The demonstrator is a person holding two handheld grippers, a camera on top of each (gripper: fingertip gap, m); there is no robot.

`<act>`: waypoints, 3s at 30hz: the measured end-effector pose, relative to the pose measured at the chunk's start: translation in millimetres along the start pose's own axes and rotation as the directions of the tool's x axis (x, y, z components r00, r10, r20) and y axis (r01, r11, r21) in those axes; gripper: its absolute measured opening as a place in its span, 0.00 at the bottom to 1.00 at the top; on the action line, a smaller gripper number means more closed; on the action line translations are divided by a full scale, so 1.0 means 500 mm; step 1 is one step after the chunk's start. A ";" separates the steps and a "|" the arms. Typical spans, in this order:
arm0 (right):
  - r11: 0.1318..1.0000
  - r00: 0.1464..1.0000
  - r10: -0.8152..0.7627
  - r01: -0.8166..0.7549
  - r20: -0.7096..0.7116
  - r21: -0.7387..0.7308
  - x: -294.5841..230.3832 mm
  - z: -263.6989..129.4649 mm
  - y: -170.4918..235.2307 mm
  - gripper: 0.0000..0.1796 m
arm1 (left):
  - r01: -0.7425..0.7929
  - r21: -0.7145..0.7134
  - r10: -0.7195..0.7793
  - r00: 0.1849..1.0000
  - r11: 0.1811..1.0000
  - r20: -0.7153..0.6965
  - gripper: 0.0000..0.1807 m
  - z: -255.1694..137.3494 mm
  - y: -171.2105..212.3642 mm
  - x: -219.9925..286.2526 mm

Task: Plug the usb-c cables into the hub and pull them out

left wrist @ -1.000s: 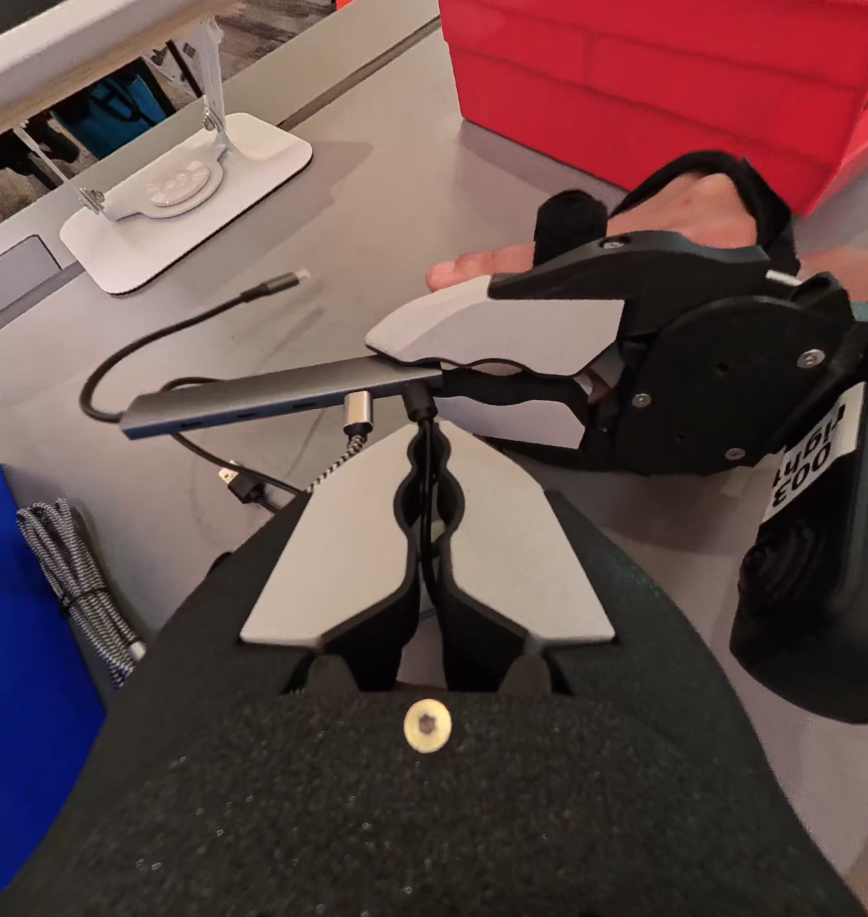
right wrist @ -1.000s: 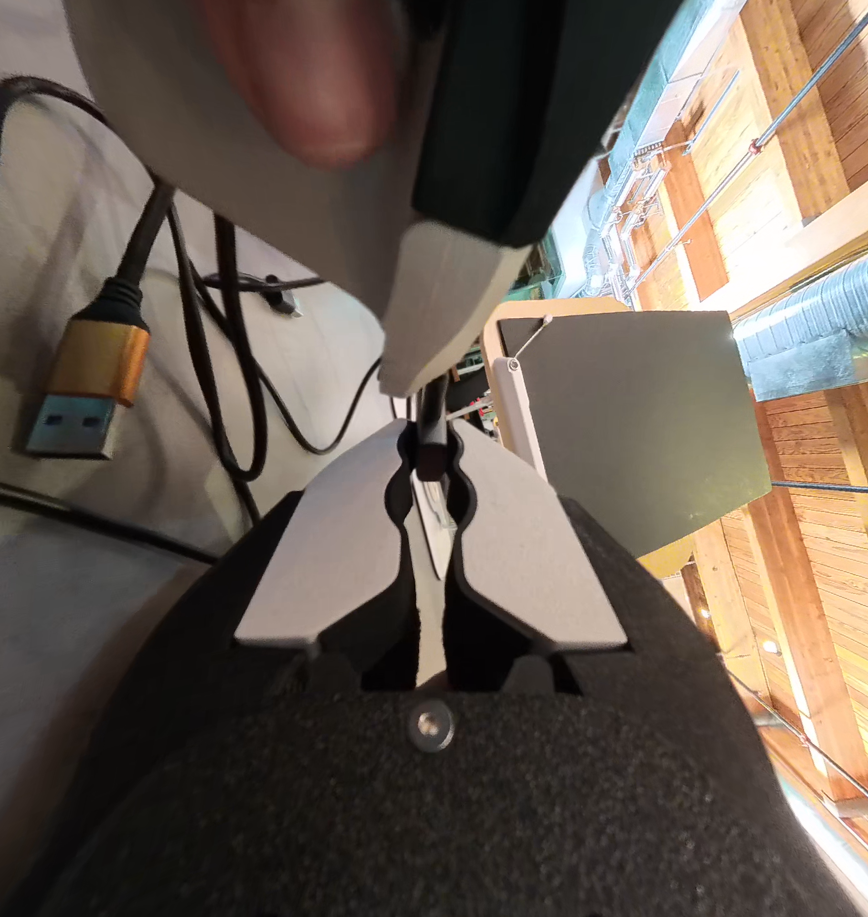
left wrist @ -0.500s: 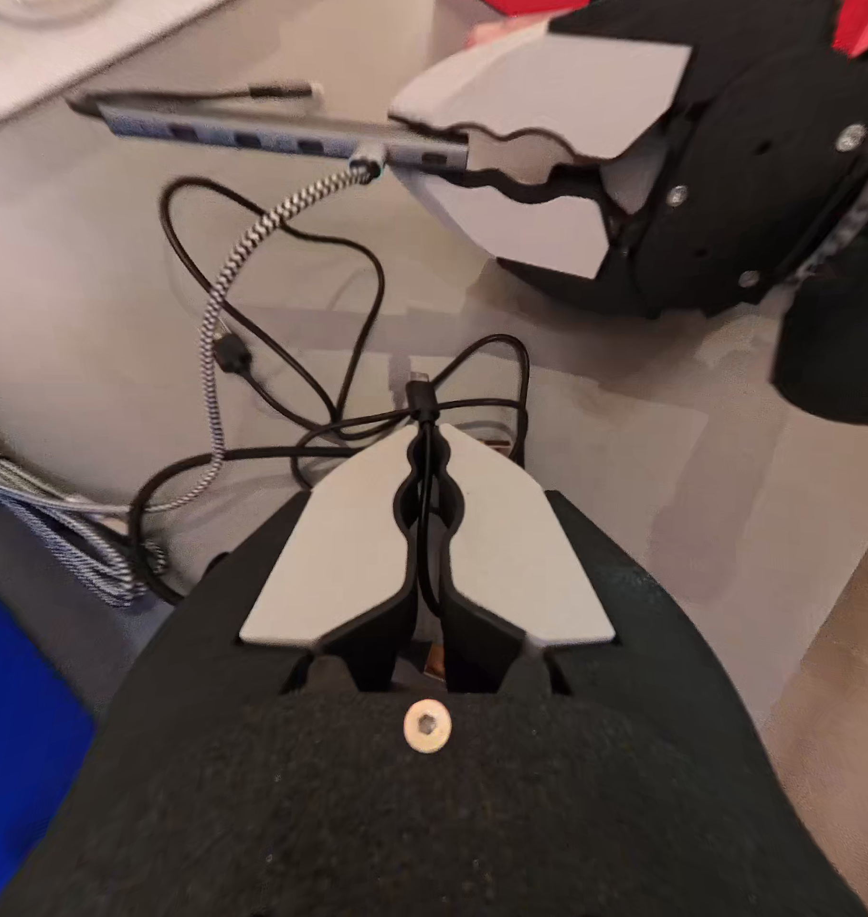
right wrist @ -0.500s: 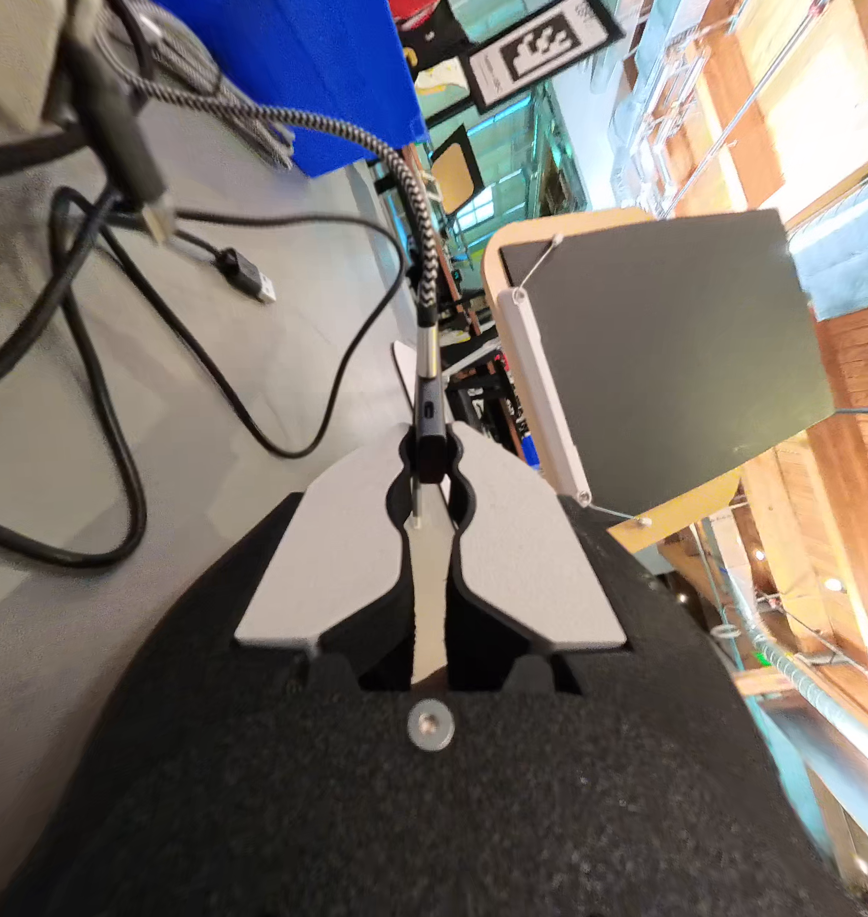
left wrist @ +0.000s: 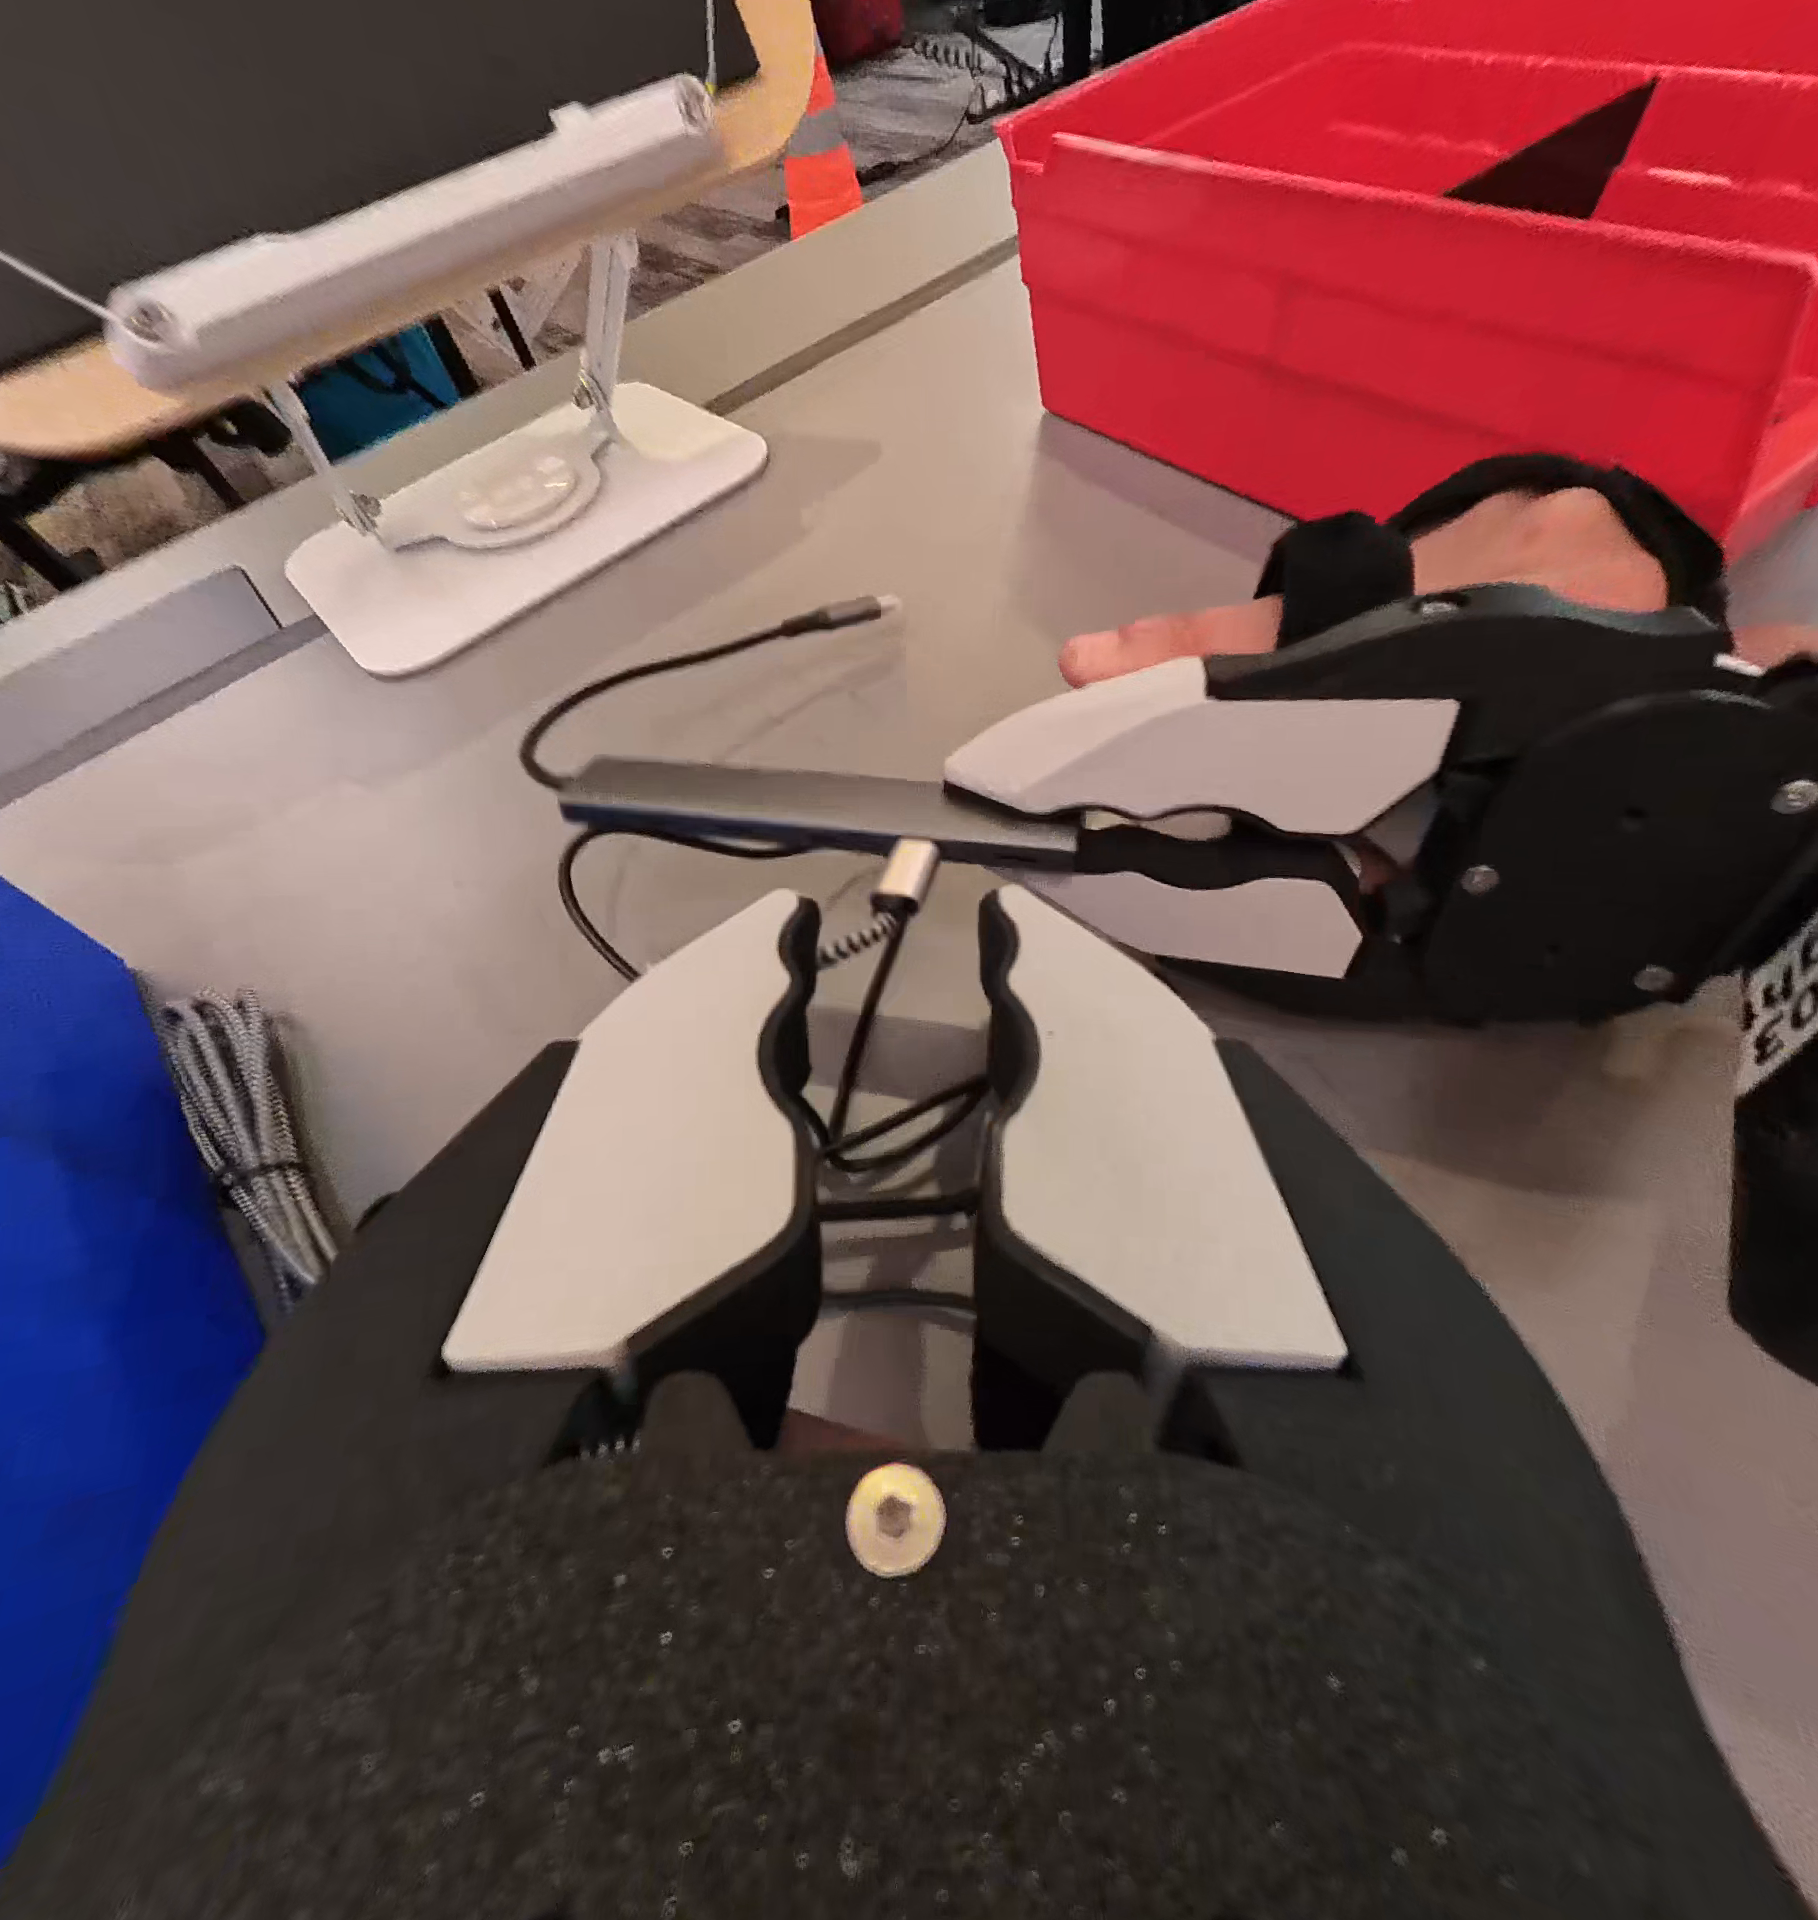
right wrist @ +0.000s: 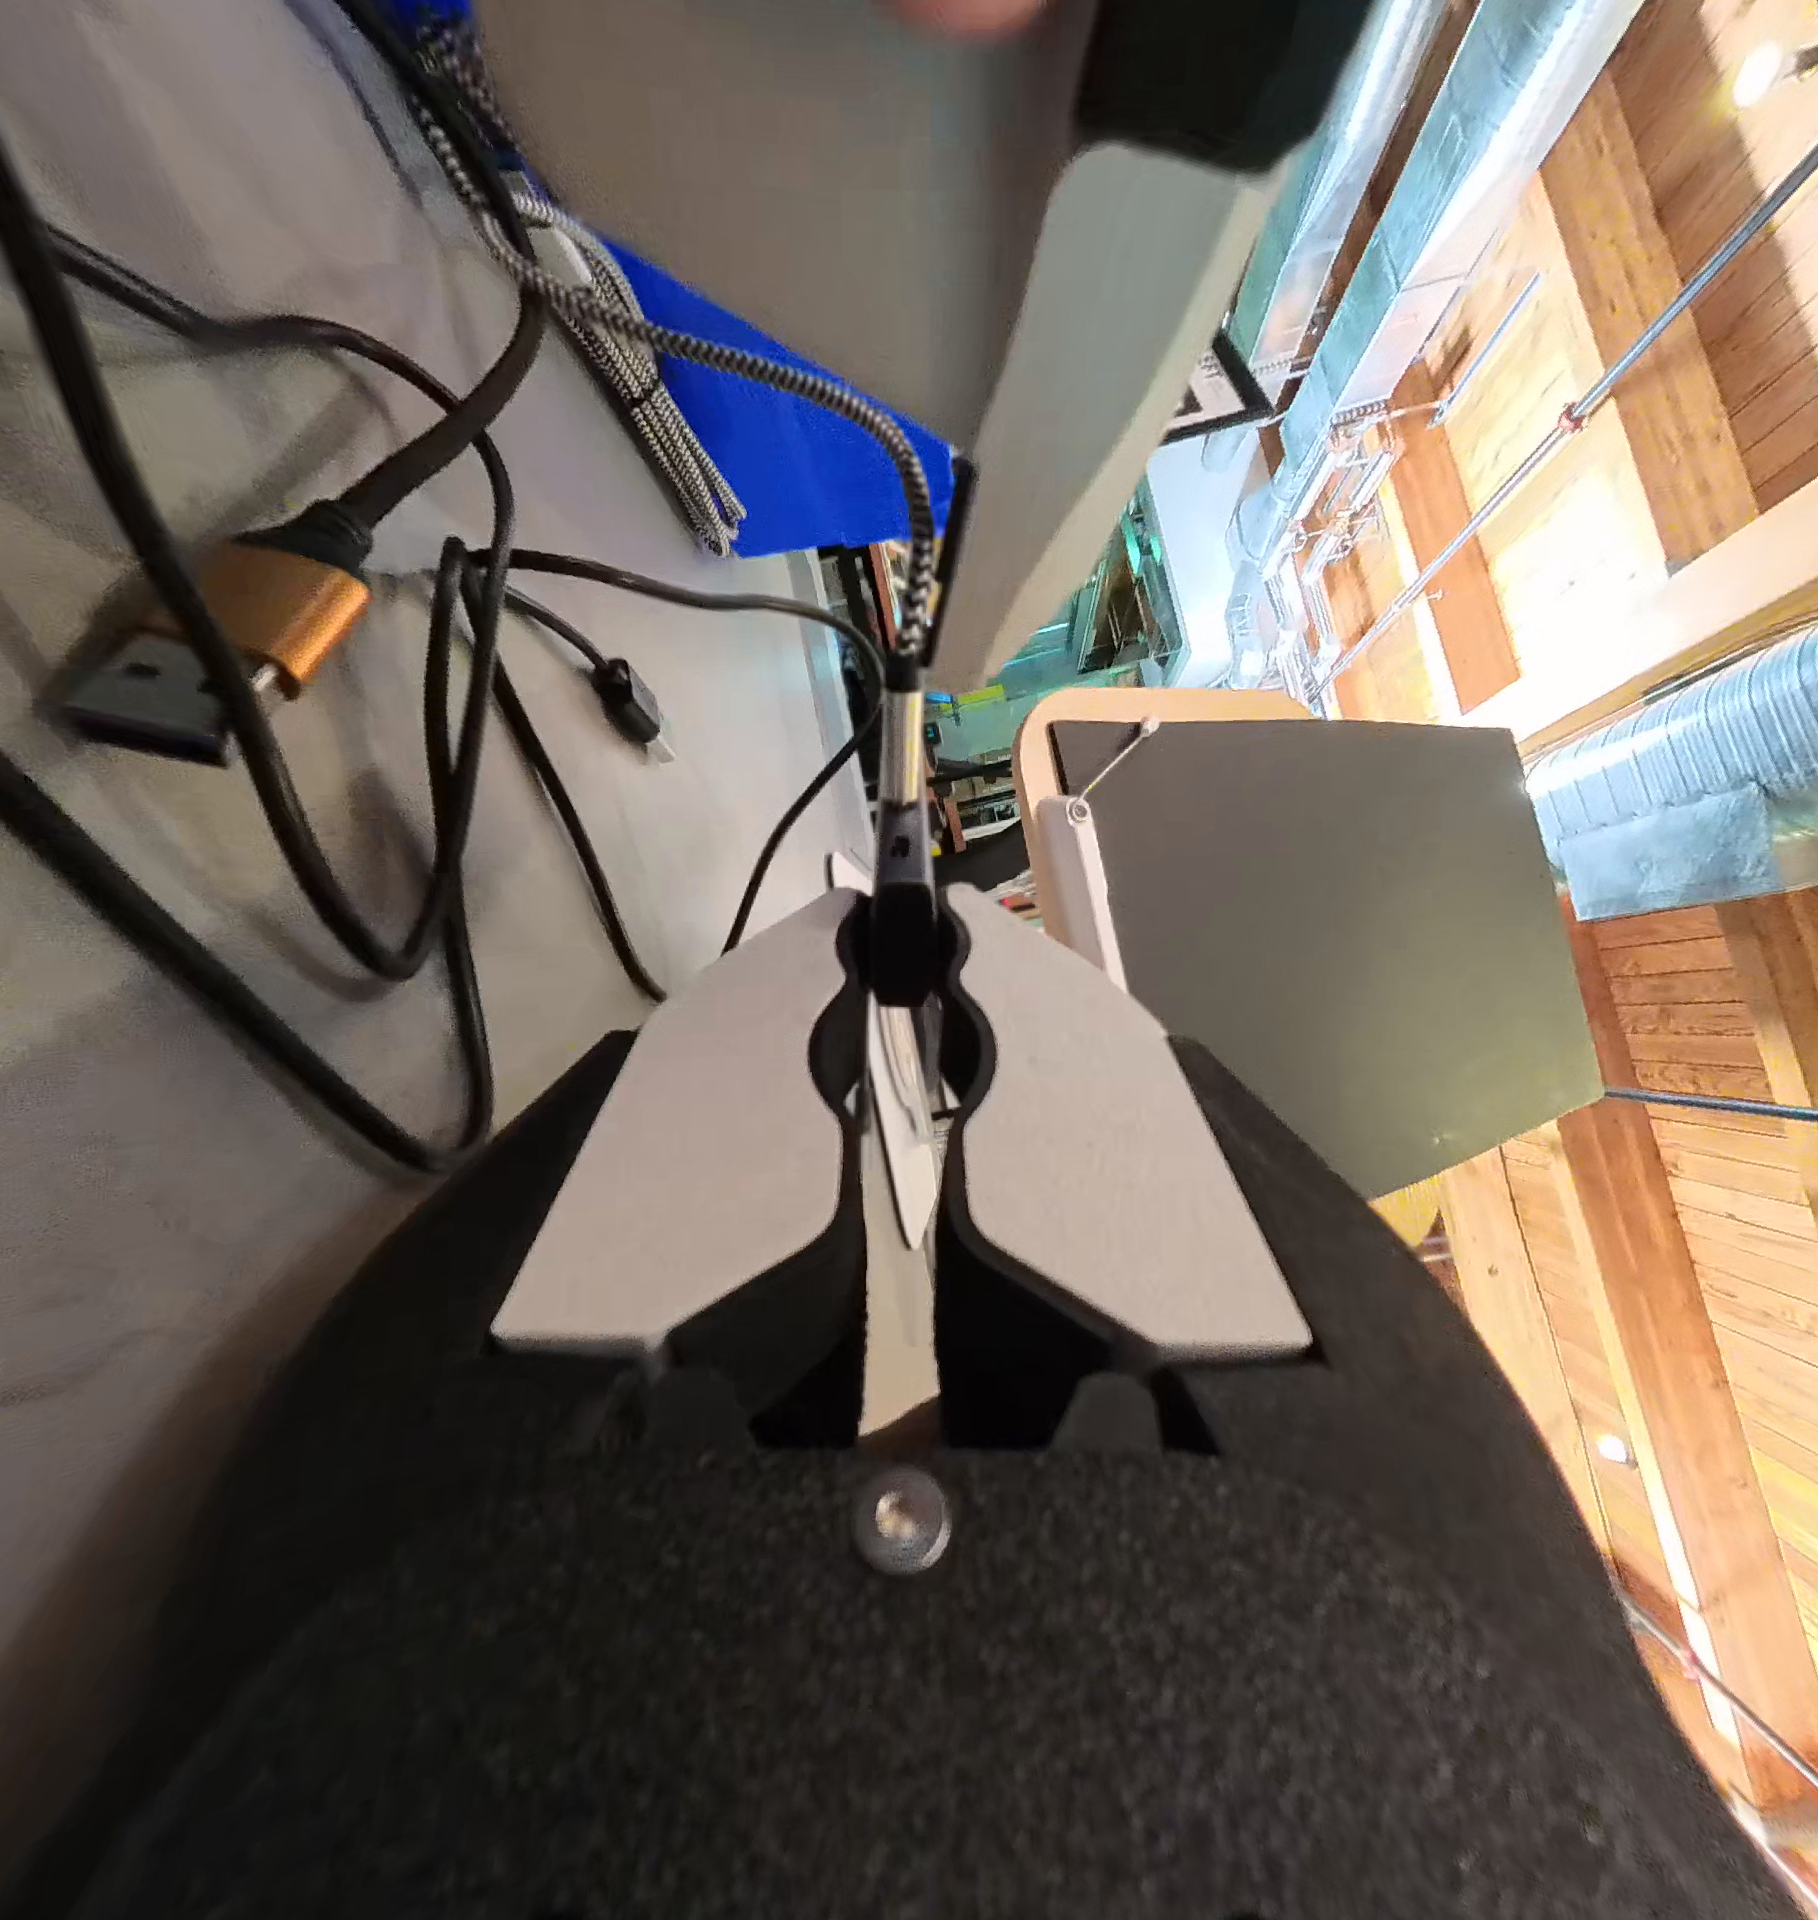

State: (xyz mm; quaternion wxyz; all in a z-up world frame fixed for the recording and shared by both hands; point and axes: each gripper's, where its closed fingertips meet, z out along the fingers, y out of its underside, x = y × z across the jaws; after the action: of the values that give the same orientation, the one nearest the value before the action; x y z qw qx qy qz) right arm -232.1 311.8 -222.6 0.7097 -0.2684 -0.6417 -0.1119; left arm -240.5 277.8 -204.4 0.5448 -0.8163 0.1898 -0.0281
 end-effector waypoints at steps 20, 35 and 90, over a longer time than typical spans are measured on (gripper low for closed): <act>0.995 0.999 -0.030 0.032 -0.020 0.097 0.004 -0.009 -0.021 0.05 | -0.063 0.009 0.063 0.988 0.998 -0.141 0.11 0.029 0.030 0.009; 0.986 0.993 0.106 -0.112 0.058 0.127 -0.003 -0.001 -0.008 0.10 | -0.161 -0.036 0.149 0.964 0.986 -0.219 0.05 0.027 0.034 0.038; 0.967 1.000 0.006 -0.007 0.005 0.255 -0.011 -0.022 -0.078 0.07 | -0.248 -0.075 0.218 0.935 0.966 -0.281 0.01 -0.046 0.053 0.053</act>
State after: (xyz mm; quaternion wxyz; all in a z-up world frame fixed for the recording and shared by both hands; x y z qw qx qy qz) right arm -243.4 272.6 -218.9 0.7374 -0.1773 -0.6513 -0.0254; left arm -229.1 239.5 -223.2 0.4678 -0.8051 0.3590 -0.0638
